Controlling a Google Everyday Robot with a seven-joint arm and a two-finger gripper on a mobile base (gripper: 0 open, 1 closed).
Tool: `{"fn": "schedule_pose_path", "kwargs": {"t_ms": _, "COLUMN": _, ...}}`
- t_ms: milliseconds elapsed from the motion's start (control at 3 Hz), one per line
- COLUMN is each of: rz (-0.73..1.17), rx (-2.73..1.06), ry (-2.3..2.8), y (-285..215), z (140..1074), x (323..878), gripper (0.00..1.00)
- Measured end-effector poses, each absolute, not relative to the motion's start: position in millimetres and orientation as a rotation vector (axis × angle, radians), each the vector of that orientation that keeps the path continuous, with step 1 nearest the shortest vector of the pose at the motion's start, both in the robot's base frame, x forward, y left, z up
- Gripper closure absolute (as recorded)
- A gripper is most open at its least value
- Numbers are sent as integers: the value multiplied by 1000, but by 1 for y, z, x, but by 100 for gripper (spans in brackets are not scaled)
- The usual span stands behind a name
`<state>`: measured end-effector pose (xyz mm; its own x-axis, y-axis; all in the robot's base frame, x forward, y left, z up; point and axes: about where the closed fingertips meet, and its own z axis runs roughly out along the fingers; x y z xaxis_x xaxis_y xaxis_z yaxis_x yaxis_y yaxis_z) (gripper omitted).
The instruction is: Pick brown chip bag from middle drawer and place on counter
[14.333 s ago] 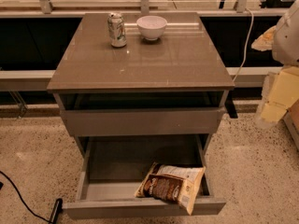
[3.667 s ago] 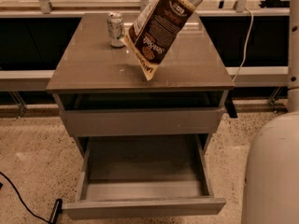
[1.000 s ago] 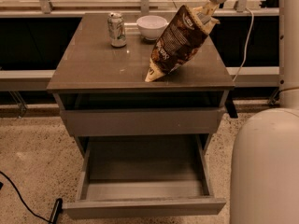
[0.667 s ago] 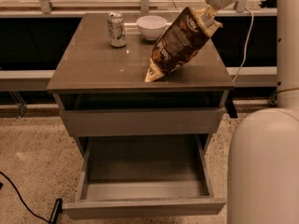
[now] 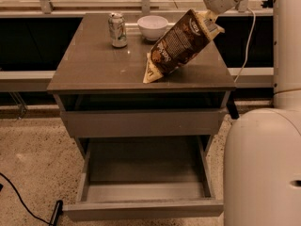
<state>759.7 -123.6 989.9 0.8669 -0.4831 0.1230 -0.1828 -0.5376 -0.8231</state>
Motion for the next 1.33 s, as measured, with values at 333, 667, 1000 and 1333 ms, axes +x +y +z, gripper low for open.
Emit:
{"fn": "schedule_pose_path", "kwargs": {"t_ms": 333, "rz": -430, "rx": -2148, "ry": 474, "y": -122, "z": 989, "x": 760, "gripper": 0}}
{"fn": "schedule_pose_path", "kwargs": {"t_ms": 667, "rz": -484, "rx": -2250, "ry": 417, "y": -113, "z": 984, "x": 762, "gripper": 0}}
{"fn": "schedule_pose_path", "kwargs": {"t_ms": 1000, "rz": -652, "rx": -2372, "ry": 365, "y": -151, "z": 986, "x": 769, "gripper": 0}}
{"fn": "schedule_pose_path", "kwargs": {"t_ms": 1333, "rz": -705, "rx": -2371, "ry": 329, "y": -175, "z": 986, "x": 769, "gripper": 0}}
